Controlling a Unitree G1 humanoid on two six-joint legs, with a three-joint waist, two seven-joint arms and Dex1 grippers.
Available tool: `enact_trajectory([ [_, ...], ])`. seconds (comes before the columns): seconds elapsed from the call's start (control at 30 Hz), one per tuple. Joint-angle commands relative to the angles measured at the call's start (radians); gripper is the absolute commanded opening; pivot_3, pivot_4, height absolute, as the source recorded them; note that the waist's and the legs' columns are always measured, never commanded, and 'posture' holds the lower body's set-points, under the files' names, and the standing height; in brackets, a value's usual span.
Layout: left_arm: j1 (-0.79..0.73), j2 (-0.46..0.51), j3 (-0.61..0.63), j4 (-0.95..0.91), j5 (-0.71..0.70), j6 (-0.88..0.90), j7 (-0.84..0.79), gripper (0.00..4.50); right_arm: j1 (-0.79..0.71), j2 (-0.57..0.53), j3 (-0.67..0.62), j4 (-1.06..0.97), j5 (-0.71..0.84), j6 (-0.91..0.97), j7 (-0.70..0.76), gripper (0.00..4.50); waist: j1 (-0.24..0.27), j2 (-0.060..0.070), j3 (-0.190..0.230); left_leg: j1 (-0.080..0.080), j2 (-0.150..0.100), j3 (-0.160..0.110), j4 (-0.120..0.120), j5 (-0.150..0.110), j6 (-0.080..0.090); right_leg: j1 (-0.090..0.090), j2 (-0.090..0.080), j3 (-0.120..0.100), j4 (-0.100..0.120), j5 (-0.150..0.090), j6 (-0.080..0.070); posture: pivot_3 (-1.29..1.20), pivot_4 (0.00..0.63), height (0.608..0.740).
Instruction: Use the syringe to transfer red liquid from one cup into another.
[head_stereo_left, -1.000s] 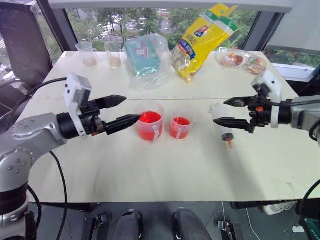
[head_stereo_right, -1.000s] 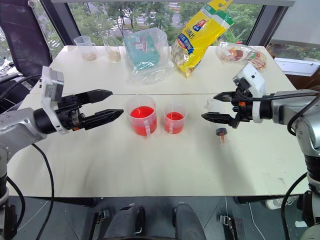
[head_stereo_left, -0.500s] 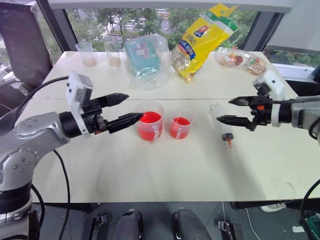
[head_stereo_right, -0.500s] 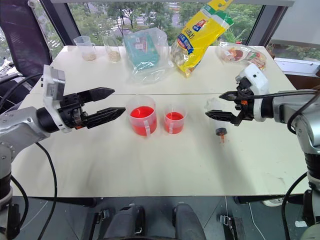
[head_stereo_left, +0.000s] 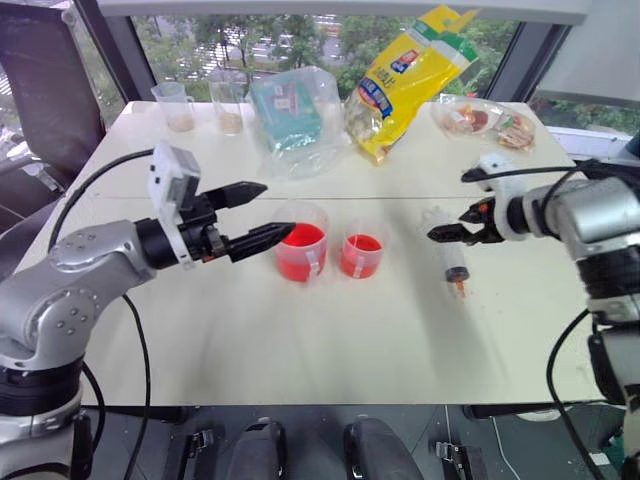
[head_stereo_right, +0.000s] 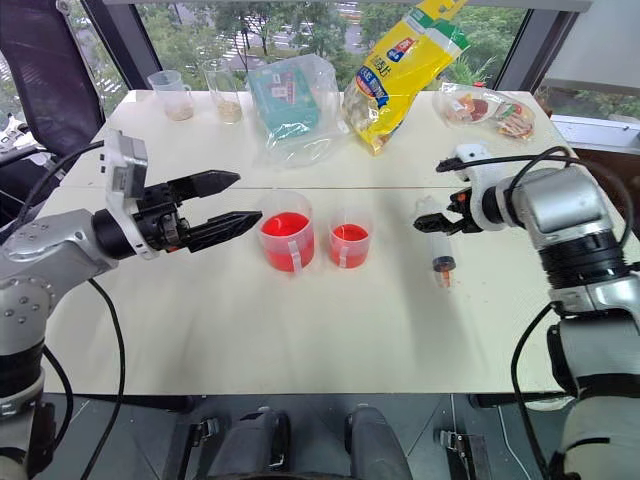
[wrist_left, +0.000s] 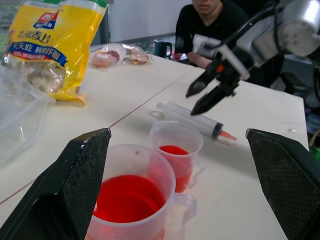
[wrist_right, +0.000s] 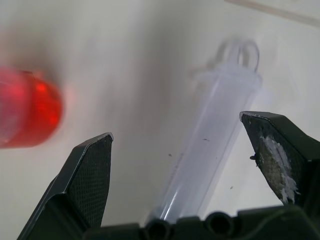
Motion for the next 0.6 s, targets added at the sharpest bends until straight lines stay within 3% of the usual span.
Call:
enact_trajectory([
  [0.03,0.004,-0.005,0.016,-0.037,0.002,-0.018,0.01,4.5,-0.063,0.029,-0.006,0.117,-0.07,-0.049,-0.04,4.46,-0.001,0.0,0.0,0.0,0.0,0.0,0.0,0.0,0.0,0.0,0.0,0.0,0.0,0.0,0.0,0.0,0.15,0.74],
  [0.43,0.058,0.001,0.041,-0.082,-0.003,-0.015,0.029,4.5,-0.13,0.172,-0.026,0.357,-0.141,-0.086,-0.047,4.46,-0.003,0.0,0.0,0.0,0.0,0.0,0.0,0.0,0.0,0.0,0.0,0.0,0.001,0.0,0.0,0.0,0.15,0.74],
  [0.53,0.057,0.008,0.045,-0.076,-0.001,-0.015,0.024,4.5,-0.134,0.185,-0.021,0.364,-0.151,-0.087,-0.04,3.28,-0.003,0.0,0.0,0.0,0.0,0.0,0.0,0.0,0.0,0.0,0.0,0.0,0.001,0.0,0.0,0.0,0.15,0.74],
  [0.6,0.061,0.016,0.052,-0.073,0.002,-0.018,0.017,4.5,-0.133,0.191,-0.021,0.35,-0.154,-0.074,-0.038,2.21,-0.003,0.0,0.0,0.0,0.0,0.0,0.0,0.0,0.0,0.0,0.0,0.0,0.001,0.0,0.0,0.0,0.15,0.74],
])
